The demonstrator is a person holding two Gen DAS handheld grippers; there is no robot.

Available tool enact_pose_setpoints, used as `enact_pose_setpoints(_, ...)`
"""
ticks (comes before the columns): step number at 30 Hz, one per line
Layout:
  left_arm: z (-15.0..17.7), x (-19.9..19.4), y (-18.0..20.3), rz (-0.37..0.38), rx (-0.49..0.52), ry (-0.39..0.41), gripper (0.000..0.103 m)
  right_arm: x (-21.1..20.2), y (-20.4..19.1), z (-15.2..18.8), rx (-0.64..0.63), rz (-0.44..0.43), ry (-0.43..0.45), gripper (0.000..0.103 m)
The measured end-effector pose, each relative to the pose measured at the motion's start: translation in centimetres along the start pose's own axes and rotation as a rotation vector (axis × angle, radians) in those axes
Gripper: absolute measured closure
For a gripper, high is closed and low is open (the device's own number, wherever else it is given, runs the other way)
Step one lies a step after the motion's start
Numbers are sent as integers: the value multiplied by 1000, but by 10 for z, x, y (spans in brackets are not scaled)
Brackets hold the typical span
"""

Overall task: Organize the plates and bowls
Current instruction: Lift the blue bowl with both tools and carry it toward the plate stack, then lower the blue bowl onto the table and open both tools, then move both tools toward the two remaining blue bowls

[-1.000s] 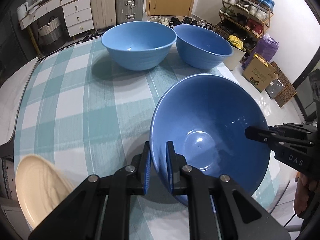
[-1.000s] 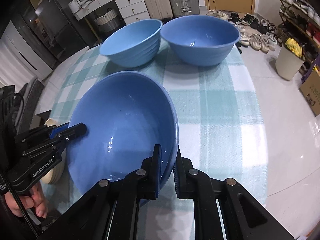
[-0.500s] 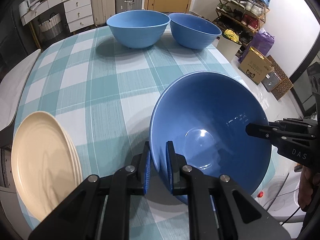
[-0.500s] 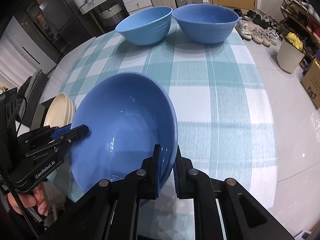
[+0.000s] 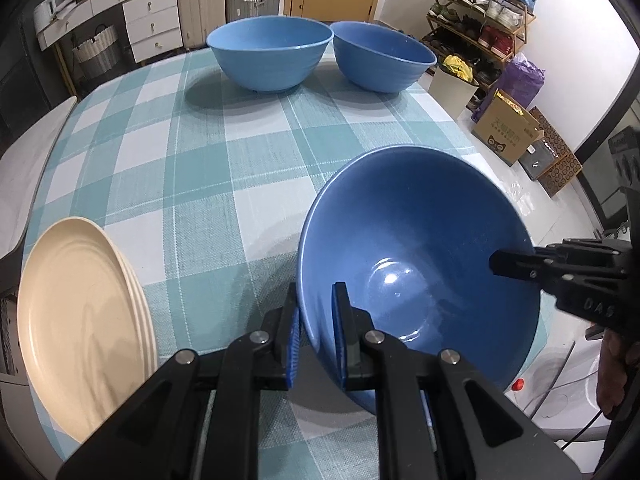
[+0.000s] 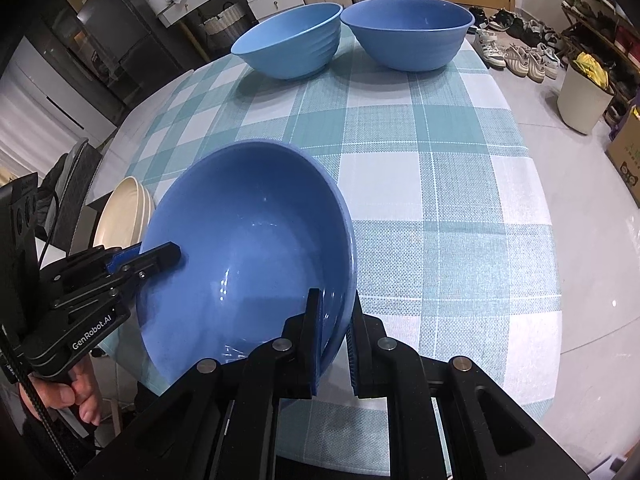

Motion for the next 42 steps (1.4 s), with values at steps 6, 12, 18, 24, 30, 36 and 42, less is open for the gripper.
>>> enact_pose_setpoints(6, -3, -2, -8, 22, -28, 10, 87, -8, 8, -5, 11, 0, 24, 92)
enact_pose_setpoints(12, -7, -5, -12, 10, -36, 28, 80, -21, 5, -7, -8, 38, 65, 92)
enact_pose_setpoints(18, -13, -11, -23, 2, -70, 49, 63, -40, 8, -12, -9, 75, 137, 90)
enact_pose_setpoints(24, -18, -30, -23, -2, -63, 115, 60, -72, 8, -23, -3, 117, 279, 89)
enact_pose_setpoints(30, -27, -58, -13, -6, -30, 187, 54, -120, -10, -41, -33, 104, 416, 88)
enact_pose_setpoints(36, -34, -93, 1, -7, 9, 282, 54, -175, -41, -56, -107, 74, 529, 84)
enact_pose_setpoints(42, -43, -111, 10, -10, 37, 321, 53, -219, -76, -70, -216, 79, 638, 64)
Point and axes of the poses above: each gripper's, at about its wrist camera, not at the fingertips, and x roughly the way its jaws point, y to its right, z to its underside, the point moved 1 cm from there along x, roughly the way its jaws point, and after that the axes turned 14 degrees about -x, right-handed, at the moved point
